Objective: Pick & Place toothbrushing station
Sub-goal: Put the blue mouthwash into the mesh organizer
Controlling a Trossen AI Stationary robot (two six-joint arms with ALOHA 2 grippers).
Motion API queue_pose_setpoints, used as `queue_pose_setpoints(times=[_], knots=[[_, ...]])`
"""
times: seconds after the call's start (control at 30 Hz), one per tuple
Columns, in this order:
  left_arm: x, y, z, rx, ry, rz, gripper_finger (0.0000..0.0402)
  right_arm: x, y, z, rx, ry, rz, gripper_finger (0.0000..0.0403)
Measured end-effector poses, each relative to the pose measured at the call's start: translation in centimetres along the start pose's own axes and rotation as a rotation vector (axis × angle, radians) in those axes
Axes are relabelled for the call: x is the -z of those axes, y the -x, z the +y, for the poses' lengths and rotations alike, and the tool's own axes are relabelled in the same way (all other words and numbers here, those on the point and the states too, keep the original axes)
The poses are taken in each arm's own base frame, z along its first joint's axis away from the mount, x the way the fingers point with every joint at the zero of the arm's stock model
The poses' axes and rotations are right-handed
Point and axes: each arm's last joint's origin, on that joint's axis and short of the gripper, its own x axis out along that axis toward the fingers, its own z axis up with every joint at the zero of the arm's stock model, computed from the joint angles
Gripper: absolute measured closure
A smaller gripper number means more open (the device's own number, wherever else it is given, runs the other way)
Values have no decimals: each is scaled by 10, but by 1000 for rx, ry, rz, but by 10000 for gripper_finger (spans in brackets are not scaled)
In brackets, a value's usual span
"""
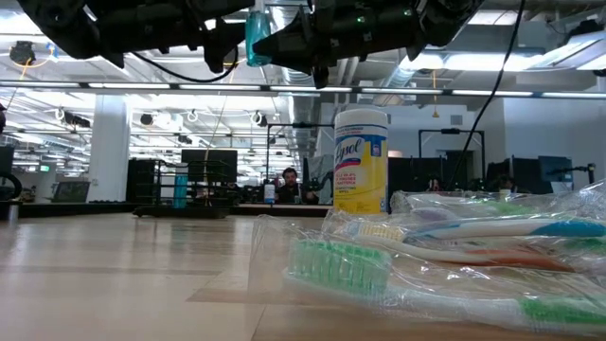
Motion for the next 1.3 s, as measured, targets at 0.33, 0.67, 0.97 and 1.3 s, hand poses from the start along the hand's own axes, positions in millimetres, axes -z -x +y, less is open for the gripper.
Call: queue_pose_setpoints(times=[0.33,0.67,0.97,1.3], knots=[[1,-2,1,-30,-45,-17,193,1,0,0,5,-8,9,364],[-1,-1,1,-26,-44,-37,192,2,0,0,5,-8,13,364],[0,-2,0,-18,-40,-28,192,1,0,0,3,-2,10,364],[2,-3,-2,-7,-36,-20,197,1,0,0,3,0,7,364]])
